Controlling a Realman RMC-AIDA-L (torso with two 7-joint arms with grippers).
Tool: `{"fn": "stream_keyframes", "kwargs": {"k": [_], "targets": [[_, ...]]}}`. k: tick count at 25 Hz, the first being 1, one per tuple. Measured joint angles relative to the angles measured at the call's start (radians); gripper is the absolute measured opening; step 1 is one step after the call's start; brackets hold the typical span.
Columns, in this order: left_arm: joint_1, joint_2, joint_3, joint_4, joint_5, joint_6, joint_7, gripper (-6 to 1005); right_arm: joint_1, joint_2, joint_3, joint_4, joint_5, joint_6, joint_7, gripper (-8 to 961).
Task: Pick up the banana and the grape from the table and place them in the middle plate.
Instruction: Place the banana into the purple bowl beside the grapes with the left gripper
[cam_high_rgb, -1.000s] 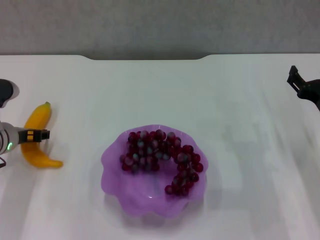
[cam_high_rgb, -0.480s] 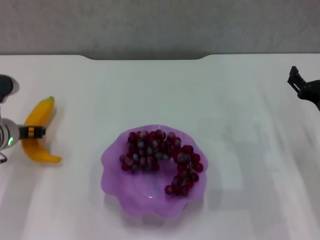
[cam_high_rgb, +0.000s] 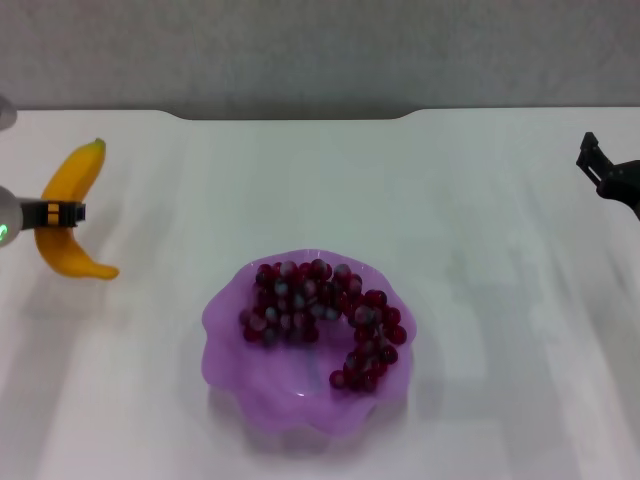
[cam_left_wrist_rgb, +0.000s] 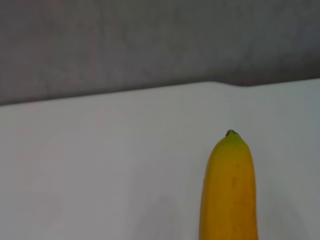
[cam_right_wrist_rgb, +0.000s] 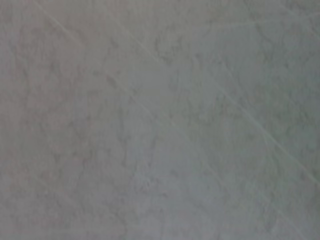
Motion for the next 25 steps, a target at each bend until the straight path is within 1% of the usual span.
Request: {"fn": "stream_keyframes", "kwargs": {"k": [4,7,8,9,12,15,18,21,22,25], "targets": [[0.045,-0.003,0.029,0.16,-0.006,-0.11,0.019,485,0.0,0.0,0.0,0.001,0.0,0.0,0.0,846],[0.059,-0.004,0.052,0.242,-0.008,-0.192,0.028,485,0.0,0.0,0.0,0.003,0.0,-0.001,0.0,846],[0.059,-0.004,0.052,0.242,-0.008,-0.192,0.028,485,0.0,0.0,0.0,0.004,0.0,-0.001,0.0,846],[0.069,-0.004,0.068,0.296,-0.009,-0.253,0.03,485,0.0,0.0,0.0,0.005,0.0,-0.001,0.0,846],[0.115,-0.004,0.1,0.4,-0.017,-0.346,0.037,485,0.0,0.0,0.0,0.005,-0.001,-0.001,0.0,846],[0.179,-0.004,0.13,0.527,-0.068,-0.458,0.067,485,-0.001,0.0,0.0,0.007,-0.002,-0.001,0.0,846],[0.217,-0.004,0.138,0.627,-0.171,-0.543,0.123,484,-0.007,0.0,0.0,0.009,0.0,-0.001,0.0,846],[0.23,-0.004,0.145,0.673,-0.266,-0.595,0.182,484,-0.01,0.0,0.0,0.009,0.0,-0.001,0.0,846],[0.232,-0.004,0.159,0.682,-0.303,-0.612,0.205,484,-0.01,-0.001,0.0,0.009,0.0,-0.001,0.0,846],[0.227,-0.004,0.213,0.681,-0.356,-0.621,0.239,484,-0.008,-0.001,0.0,0.008,-0.001,0.0,0.0,846]]}}
